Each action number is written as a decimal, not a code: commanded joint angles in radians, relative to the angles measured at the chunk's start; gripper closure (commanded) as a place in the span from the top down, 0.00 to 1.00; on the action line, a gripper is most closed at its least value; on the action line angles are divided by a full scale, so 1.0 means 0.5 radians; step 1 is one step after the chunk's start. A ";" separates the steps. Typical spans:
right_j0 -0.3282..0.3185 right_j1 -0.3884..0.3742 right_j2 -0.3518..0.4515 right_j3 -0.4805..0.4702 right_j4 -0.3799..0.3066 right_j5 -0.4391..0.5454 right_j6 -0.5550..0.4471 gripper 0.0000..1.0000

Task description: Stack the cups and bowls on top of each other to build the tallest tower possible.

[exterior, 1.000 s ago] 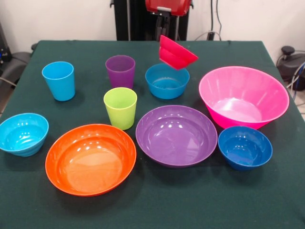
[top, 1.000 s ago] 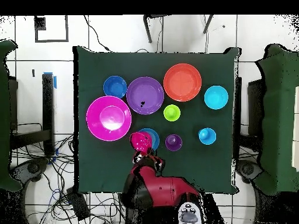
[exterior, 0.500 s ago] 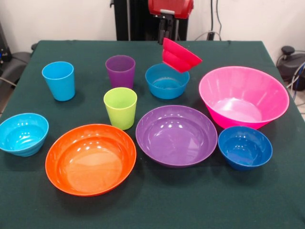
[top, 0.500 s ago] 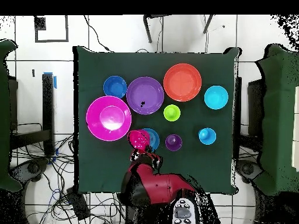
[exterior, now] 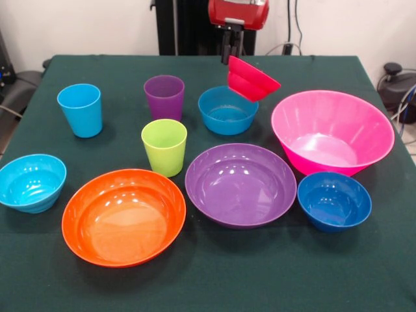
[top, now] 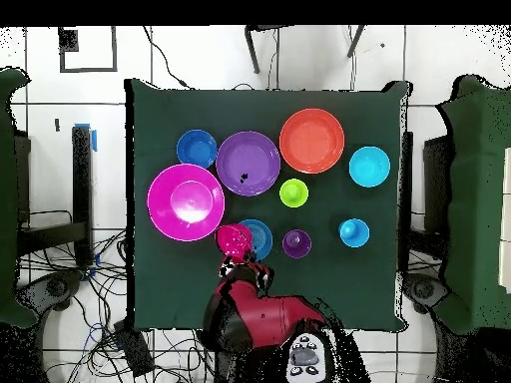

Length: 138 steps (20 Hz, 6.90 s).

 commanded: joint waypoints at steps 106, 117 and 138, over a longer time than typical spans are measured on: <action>-0.751 0.035 0.835 0.046 -0.319 0.636 -0.089 0.00; -0.796 0.007 0.942 0.090 -0.256 0.762 -0.109 0.00; -0.932 0.102 1.118 -0.037 -0.303 1.099 -0.196 0.00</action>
